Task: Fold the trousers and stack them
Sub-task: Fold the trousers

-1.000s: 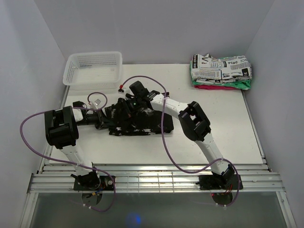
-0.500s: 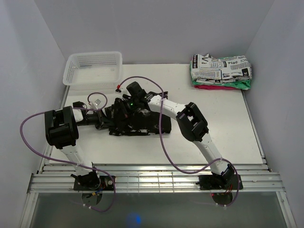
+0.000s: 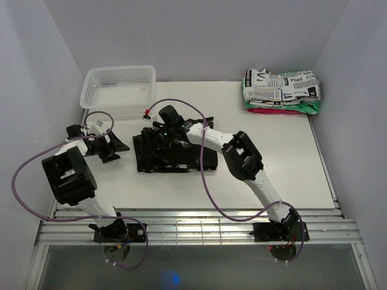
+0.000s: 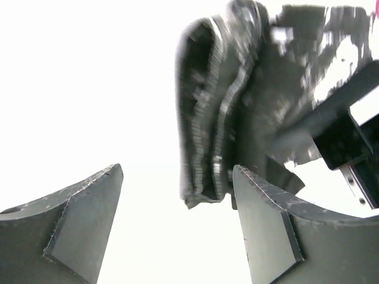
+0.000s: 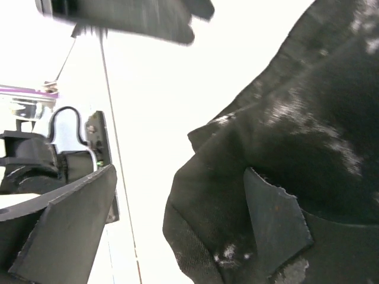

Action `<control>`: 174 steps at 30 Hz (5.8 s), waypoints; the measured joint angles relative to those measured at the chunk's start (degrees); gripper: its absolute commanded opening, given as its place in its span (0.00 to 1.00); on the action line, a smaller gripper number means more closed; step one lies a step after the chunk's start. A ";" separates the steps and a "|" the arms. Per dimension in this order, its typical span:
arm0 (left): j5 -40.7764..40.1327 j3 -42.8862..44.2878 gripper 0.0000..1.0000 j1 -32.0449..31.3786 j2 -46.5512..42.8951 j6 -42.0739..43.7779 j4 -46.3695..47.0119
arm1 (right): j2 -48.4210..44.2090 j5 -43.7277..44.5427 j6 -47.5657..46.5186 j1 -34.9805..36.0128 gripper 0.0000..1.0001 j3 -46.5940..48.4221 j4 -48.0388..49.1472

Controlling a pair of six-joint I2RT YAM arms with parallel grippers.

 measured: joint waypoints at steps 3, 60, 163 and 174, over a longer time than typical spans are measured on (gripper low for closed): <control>-2.16 2.14 0.84 4.50 -2.21 0.70 -0.87 | -0.66 -1.31 0.72 0.04 0.92 0.07 1.05; -3.34 15.45 0.64 -14.16 0.22 7.04 -10.54 | -23.87 -9.68 -2.27 -36.39 0.80 -51.80 15.63; 12.72 11.50 0.48 -9.92 18.75 32.20 -28.87 | -4.66 -13.94 -3.98 -24.83 0.58 -20.39 7.34; 9.49 17.03 0.81 -11.21 7.48 31.87 -22.91 | -13.46 -11.21 -4.52 -28.81 0.96 -20.98 4.94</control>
